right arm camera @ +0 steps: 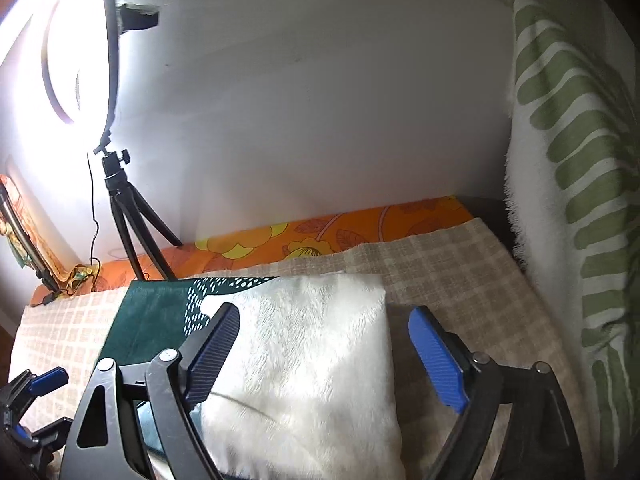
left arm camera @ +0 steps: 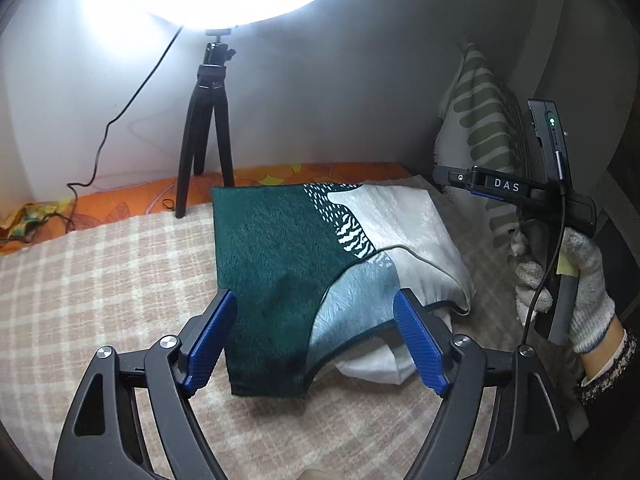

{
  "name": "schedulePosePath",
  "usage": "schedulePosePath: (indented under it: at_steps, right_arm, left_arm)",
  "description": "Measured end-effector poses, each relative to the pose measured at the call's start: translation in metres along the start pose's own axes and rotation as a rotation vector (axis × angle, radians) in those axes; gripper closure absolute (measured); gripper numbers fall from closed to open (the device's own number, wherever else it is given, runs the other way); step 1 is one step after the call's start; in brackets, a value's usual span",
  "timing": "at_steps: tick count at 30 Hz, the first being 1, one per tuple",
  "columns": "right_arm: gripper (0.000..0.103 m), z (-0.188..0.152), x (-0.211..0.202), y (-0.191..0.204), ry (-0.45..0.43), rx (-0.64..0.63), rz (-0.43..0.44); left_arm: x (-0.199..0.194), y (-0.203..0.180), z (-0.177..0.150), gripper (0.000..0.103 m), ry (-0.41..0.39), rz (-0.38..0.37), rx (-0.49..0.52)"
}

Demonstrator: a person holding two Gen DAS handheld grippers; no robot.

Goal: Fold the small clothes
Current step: 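Lower the folded T-shirt onto the bed and open both tools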

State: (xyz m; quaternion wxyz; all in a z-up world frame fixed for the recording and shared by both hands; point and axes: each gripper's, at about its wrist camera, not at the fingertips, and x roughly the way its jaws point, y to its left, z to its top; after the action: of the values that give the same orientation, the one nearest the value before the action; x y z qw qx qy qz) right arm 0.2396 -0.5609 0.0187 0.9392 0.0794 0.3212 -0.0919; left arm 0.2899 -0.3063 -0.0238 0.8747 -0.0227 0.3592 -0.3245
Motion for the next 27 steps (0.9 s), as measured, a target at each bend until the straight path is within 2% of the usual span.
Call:
schedulePosePath:
  at_steps: [4, 14, 21, 27]
  right_arm:
    - [0.006, -0.004, -0.020, 0.006, -0.023, 0.021, -0.017]
    - [0.001, -0.014, -0.067, 0.024, -0.071, 0.049, -0.028]
    - [0.001, -0.040, -0.097, 0.050, -0.083, 0.067, -0.008]
    - [0.001, -0.068, -0.125, 0.082, -0.102, 0.020, -0.025]
  left_arm:
    - [-0.017, -0.002, -0.003, 0.022, -0.014, 0.011, -0.001]
    - [-0.066, -0.009, -0.016, 0.022, -0.055, 0.047, 0.018]
    - [-0.103, -0.008, -0.030, 0.022, -0.087, 0.071, 0.033]
    - [-0.138, -0.007, -0.045, 0.022, -0.126, 0.087, 0.048]
